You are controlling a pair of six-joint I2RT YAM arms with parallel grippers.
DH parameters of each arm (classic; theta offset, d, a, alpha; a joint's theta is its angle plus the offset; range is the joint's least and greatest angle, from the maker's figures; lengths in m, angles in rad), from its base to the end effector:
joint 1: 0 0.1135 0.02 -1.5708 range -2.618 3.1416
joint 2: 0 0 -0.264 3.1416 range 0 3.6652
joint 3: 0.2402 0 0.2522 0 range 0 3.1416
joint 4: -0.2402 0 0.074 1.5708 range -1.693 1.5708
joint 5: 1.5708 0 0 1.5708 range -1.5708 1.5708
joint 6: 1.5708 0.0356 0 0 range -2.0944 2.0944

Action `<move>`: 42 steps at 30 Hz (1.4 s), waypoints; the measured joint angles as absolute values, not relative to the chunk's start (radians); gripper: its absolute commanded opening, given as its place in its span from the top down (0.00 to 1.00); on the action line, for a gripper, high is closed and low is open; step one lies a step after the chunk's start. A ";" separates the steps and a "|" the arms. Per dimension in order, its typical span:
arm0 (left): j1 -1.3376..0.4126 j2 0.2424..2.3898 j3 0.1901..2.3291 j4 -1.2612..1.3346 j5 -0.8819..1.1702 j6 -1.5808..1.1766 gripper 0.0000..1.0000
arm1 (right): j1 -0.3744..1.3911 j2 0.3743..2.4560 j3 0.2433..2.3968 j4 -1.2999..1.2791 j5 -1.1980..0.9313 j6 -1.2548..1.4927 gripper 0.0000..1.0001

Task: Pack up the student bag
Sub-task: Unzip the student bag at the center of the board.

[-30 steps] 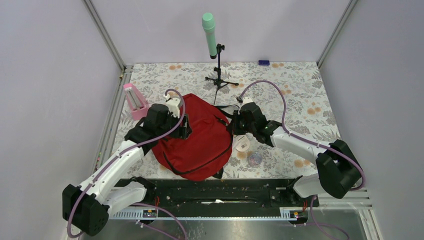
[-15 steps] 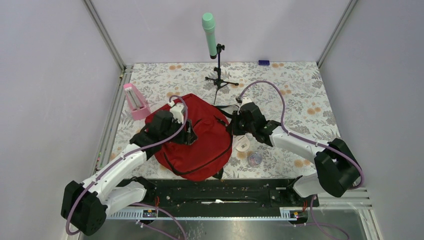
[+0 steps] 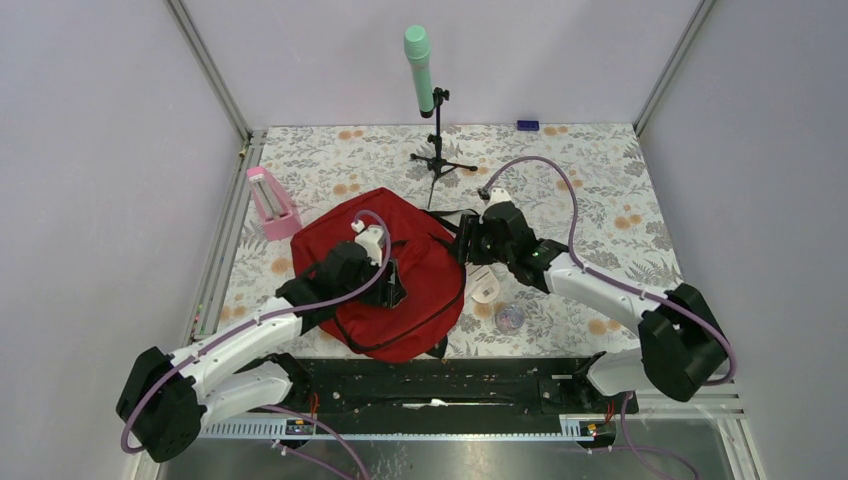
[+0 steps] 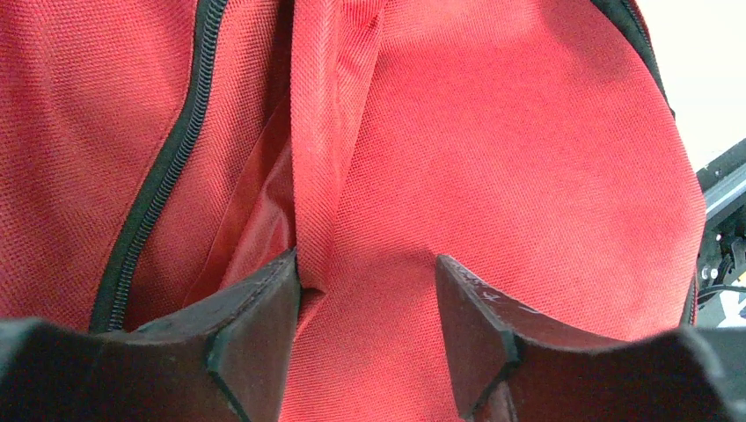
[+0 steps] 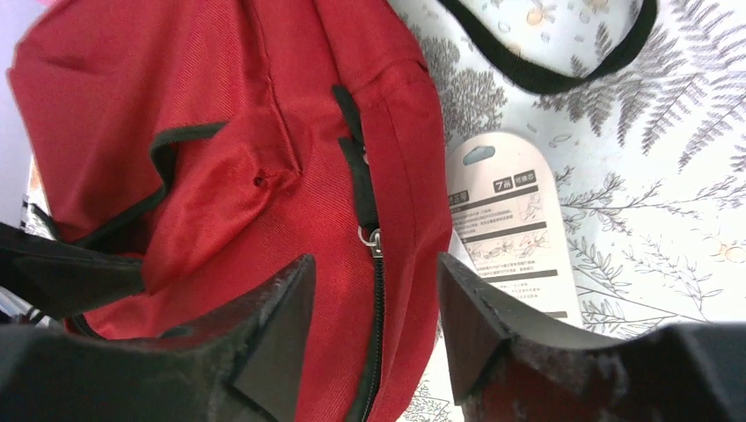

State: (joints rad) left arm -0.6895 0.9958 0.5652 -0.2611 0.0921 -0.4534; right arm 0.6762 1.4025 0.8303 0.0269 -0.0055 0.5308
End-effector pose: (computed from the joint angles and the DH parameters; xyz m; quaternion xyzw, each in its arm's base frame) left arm 0.1587 -0.1351 0.2175 0.1259 0.8954 -0.2649 0.3350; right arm 0.2400 0.1929 0.2347 -0.0646 0.8690 0.2804 0.4026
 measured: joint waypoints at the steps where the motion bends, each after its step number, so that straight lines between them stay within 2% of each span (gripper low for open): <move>1: -0.696 0.994 0.562 -0.259 0.084 -0.456 0.39 | 0.676 1.387 0.831 0.027 0.007 0.532 0.32; 7: -0.722 0.948 0.541 -0.237 0.064 -0.465 0.31 | 0.685 1.296 0.837 0.036 0.061 0.532 0.22; 13: -0.736 0.884 0.503 -0.213 0.059 -0.464 0.28 | 0.773 1.298 0.858 0.046 0.092 0.532 0.21; 20: -0.738 0.847 0.485 -0.186 0.070 -0.465 0.27 | 0.869 1.453 0.933 0.103 0.063 0.577 0.22; 31: -0.738 0.842 0.436 -0.147 0.083 -0.473 0.27 | 0.908 1.666 0.978 0.176 -0.021 0.690 0.25; 34: -0.738 0.836 0.435 -0.144 0.089 -0.472 0.26 | 0.917 1.687 0.986 0.192 -0.029 0.698 0.33; 42: -0.738 0.824 0.450 -0.148 0.103 -0.450 0.19 | 0.921 1.724 0.994 0.203 -0.048 0.717 1.00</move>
